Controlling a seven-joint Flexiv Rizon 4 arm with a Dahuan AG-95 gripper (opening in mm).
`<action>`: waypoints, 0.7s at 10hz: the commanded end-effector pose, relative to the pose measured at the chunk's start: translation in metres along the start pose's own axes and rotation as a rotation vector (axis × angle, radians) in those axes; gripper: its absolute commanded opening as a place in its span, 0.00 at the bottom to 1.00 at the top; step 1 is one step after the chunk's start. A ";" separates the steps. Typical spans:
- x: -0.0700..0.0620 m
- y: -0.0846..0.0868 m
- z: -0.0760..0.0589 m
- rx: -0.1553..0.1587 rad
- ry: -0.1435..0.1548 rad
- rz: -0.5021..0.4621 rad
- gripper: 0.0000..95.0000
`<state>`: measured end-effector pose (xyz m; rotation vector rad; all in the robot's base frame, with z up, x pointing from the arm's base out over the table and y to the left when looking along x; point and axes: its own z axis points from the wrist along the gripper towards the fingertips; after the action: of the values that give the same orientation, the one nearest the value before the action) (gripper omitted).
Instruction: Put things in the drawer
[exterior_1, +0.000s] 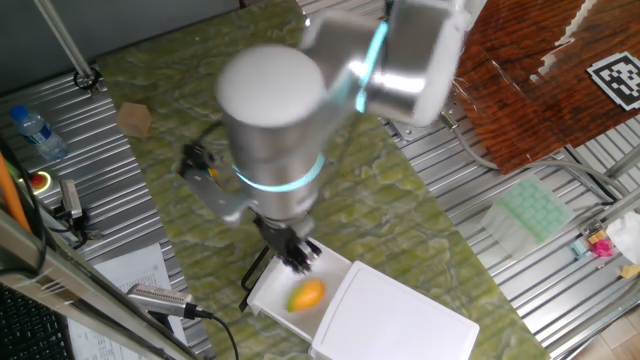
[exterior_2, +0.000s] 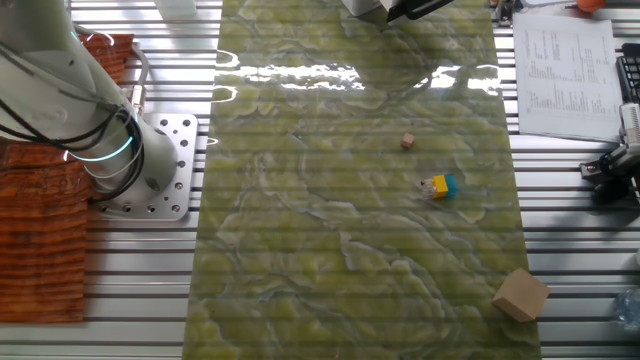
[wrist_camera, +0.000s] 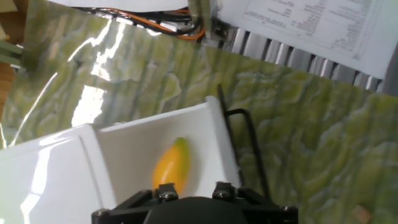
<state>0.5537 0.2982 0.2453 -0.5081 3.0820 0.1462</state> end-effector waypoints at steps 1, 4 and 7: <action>0.001 -0.028 -0.006 -0.015 0.002 -0.052 0.00; 0.004 -0.073 -0.001 -0.015 0.002 -0.120 0.00; -0.005 -0.110 0.016 -0.017 0.002 -0.160 0.00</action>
<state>0.5960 0.1956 0.2179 -0.7560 3.0215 0.1669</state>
